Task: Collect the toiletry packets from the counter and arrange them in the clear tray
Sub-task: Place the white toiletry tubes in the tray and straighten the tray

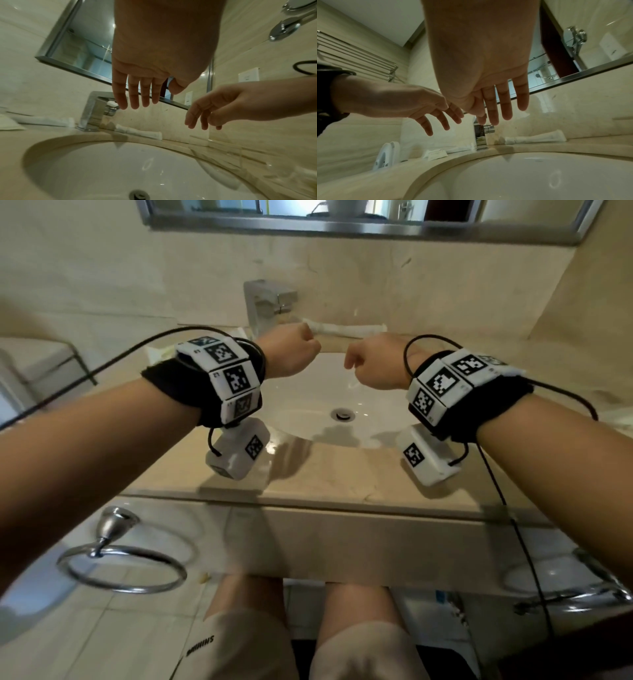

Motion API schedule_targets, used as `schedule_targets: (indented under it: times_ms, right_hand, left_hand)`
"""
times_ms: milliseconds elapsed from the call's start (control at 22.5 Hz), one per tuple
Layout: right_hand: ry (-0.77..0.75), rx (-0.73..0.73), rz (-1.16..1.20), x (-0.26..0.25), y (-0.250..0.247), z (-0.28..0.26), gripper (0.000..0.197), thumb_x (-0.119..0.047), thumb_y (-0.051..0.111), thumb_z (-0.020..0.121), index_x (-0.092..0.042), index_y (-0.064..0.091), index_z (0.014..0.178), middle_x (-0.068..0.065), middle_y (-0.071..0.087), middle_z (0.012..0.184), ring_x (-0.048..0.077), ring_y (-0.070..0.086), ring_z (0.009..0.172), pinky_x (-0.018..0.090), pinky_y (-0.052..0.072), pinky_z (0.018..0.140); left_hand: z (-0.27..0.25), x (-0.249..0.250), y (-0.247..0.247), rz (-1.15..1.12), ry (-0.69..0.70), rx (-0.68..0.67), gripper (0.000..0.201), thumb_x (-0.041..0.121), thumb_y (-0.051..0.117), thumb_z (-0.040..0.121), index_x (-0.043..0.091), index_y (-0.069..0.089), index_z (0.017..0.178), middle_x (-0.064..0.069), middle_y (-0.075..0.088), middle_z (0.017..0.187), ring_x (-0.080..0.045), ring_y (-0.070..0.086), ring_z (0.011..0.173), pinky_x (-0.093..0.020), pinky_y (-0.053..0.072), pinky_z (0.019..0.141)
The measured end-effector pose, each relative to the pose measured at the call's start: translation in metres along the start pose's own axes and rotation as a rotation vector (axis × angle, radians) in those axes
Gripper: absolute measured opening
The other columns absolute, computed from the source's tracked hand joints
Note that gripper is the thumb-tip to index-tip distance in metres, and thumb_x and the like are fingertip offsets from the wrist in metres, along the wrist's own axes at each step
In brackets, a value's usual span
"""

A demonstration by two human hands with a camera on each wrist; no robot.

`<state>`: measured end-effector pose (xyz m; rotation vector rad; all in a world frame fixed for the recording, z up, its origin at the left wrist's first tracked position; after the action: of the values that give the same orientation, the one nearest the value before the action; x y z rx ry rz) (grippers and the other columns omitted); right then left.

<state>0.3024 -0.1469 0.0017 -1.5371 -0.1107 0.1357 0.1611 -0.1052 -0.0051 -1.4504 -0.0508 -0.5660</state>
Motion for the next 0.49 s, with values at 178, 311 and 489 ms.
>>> schedule_targets:
  times_ms: [178, 311, 489]
  right_hand:
    - [-0.088, -0.048, -0.007, -0.032, 0.010, 0.029, 0.041, -0.015, 0.042, 0.091, -0.020, 0.055, 0.129, 0.004, 0.054, 0.136, 0.025, 0.051, 0.124, 0.035, 0.042, 0.103]
    - [-0.124, -0.054, -0.029, -0.047, 0.015, 0.049, 0.041, -0.016, 0.042, 0.090, -0.021, 0.055, 0.129, 0.005, 0.055, 0.135, 0.026, 0.051, 0.124, 0.037, 0.043, 0.104]
    - [-0.166, -0.081, -0.021, -0.068, 0.021, 0.080, 0.039, -0.014, 0.042, 0.092, -0.014, 0.057, 0.128, 0.009, 0.056, 0.134, 0.028, 0.052, 0.122, 0.037, 0.043, 0.102]
  left_hand:
    - [-0.008, -0.043, -0.010, 0.029, -0.097, 0.009, 0.036, 0.021, 0.036, 0.095, 0.003, 0.058, 0.117, -0.019, 0.058, 0.122, -0.031, 0.054, 0.106, -0.029, 0.035, 0.077]
    - [-0.004, -0.077, -0.017, 0.038, -0.167, 0.010, 0.026, 0.020, 0.037, 0.094, 0.008, 0.059, 0.103, -0.010, 0.055, 0.104, -0.027, 0.051, 0.096, -0.029, 0.033, 0.077]
    - [0.004, -0.124, -0.027, 0.037, -0.292, 0.015, 0.025, 0.017, 0.038, 0.092, 0.010, 0.043, 0.068, -0.010, 0.041, 0.072, -0.022, 0.035, 0.060, -0.029, 0.028, 0.061]
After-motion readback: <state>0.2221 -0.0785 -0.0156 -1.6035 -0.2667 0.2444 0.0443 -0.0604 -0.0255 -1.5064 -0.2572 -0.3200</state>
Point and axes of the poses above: each hand's wrist, its own z-axis towards the middle knuckle, its own y-axis out of the palm, x = y × z, the point moved 2 cm from there along z, towards the middle knuckle
